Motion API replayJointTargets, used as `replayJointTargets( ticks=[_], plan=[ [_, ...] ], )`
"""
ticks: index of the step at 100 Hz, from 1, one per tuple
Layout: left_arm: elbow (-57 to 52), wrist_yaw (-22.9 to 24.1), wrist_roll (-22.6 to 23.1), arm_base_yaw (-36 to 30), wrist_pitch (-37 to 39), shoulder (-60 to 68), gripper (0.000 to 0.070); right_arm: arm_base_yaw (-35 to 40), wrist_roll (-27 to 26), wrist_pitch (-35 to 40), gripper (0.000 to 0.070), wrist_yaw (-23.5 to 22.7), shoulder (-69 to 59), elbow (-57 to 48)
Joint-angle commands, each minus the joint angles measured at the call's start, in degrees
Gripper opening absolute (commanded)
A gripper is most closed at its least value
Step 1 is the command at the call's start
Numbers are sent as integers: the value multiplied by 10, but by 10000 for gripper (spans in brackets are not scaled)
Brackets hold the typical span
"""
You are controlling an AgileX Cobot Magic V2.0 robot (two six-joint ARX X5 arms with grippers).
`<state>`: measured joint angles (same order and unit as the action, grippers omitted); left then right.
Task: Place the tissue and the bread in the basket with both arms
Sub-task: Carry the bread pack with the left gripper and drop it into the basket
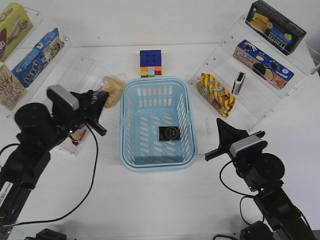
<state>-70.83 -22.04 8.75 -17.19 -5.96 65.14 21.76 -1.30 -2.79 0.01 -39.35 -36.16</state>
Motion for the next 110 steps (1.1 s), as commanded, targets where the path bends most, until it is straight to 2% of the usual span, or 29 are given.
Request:
replayJointTargets(
  ticks=[1,8,11,15,24,28,32,41,48,53,56,59,63,67,68,79,90,100,110],
  plan=[
    [-2,-6,-54,-33,5,29,0,4,-5,-4,1,0,-1,-6],
    [-2,-6,-54,-68,5,50,4,4,-7,-4,1,0,-1,-6],
    [-2,-6,-54,-83,5,62,28,4,-7,-4,1,0,-1,-6],
    [-2,-6,-54,-96,5,74,108,4,-7,-4,1,0,-1,-6],
    [-2,-5,-54,-123,5,102,417,4,-7,-4,1,0,-1,-6],
    [-2,-5,-53,-127,4,108,492,4,-7,-3,1,0,-1,-6],
    [-2,-5,-52,-129,2,110,518,4,-7,-2,1,0,0,-6],
    [-3,2,-51,-129,2,102,516,4,-6,2,1,0,0,-6],
    [-3,27,-52,-121,-1,81,511,4,-6,6,1,1,5,-6],
    [-3,53,-52,-109,-13,59,471,4,-6,7,1,1,9,-6],
    [-3,74,-52,-101,-25,43,425,3,-6,7,1,1,12,-6],
    [-3,96,-52,-94,-40,28,351,3,-6,9,1,1,15,-6],
    [-3,128,-52,-84,-66,6,204,3,-6,10,1,2,17,-6],
    [-3,162,-52,-74,-97,-17,9,3,-6,12,1,4,19,-6],
    [-3,169,-52,-71,-104,-22,0,3,-6,12,1,5,19,-6],
    [-3,243,-58,-45,-183,-66,0,3,-6,12,1,4,19,-6],
    [19,267,-89,-20,-235,-105,0,3,-6,11,1,4,19,-6],
    [103,269,-119,-8,-182,-167,0,3,-6,11,1,4,19,-6],
    [233,285,-137,-7,-70,-246,0,3,-6,11,2,4,19,-6]
  ],
)
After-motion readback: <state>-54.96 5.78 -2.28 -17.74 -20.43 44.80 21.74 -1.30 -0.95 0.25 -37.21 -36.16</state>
